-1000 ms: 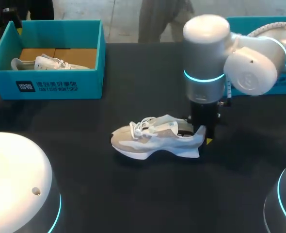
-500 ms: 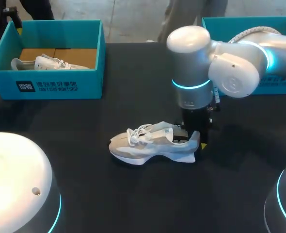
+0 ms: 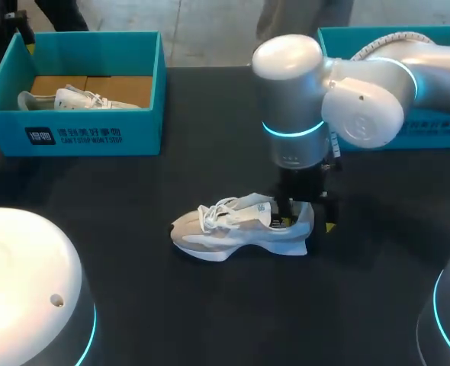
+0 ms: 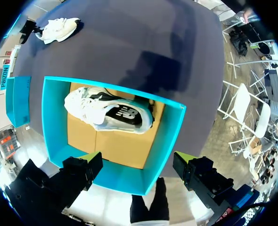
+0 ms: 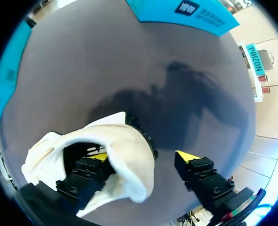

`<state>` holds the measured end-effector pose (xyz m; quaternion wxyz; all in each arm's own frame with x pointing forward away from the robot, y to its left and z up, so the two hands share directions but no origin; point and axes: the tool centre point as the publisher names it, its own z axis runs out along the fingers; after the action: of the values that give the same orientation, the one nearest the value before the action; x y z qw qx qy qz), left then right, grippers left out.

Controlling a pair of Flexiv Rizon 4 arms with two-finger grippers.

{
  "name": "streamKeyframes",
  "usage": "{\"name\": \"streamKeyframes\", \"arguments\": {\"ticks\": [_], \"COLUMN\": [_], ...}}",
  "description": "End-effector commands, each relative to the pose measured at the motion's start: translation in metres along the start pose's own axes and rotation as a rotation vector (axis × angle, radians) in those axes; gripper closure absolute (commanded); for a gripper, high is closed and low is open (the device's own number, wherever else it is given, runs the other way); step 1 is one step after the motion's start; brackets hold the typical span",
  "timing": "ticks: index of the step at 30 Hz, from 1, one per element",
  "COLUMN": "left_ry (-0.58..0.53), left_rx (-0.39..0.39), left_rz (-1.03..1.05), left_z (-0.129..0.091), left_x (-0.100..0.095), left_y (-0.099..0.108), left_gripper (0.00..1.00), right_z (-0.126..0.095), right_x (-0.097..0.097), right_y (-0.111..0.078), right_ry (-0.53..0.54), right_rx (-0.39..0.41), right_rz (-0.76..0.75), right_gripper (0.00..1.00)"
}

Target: Take the shoe out of the shoebox, open the shoe tongue, remove and reinsert the insole, then place the shoe into the shoebox

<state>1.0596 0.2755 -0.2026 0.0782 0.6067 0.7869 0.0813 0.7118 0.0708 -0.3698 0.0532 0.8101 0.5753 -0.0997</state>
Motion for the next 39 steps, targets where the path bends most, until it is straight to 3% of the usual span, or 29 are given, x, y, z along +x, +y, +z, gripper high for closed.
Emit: {"name": "streamKeyframes", "arguments": {"ticks": [1, 13, 16, 31, 39], "left_ry": [0.002, 0.002, 0.002, 0.002, 0.002], "left_rx": [0.0, 0.0, 0.0, 0.0, 0.0], "left_rz": [0.0, 0.0, 0.0, 0.0, 0.0], "left_z": [-0.001, -0.001, -0.001, -0.001, -0.001], "left_x": [0.0, 0.0, 0.0, 0.0, 0.0], "left_y": [0.0, 0.0, 0.0, 0.0, 0.0], "left_gripper": [0.0, 0.0, 0.0, 0.0, 0.0], "right_z": [-0.025, -0.065, -0.078, -0.112, -0.112], "right_x": [-0.006, 0.0, 0.003, 0.03, 0.031], "right_y": [-0.008, -0.014, -0.016, -0.038, -0.039], "right_ry": [0.013, 0.095, 0.179, 0.345, 0.358], "right_rx": [-0.043, -0.121, -0.144, -0.3, -0.307], "right_rz": [-0.026, -0.314, -0.446, -1.307, -1.334], "right_gripper": [0.0, 0.0, 0.0, 0.0, 0.0]}}
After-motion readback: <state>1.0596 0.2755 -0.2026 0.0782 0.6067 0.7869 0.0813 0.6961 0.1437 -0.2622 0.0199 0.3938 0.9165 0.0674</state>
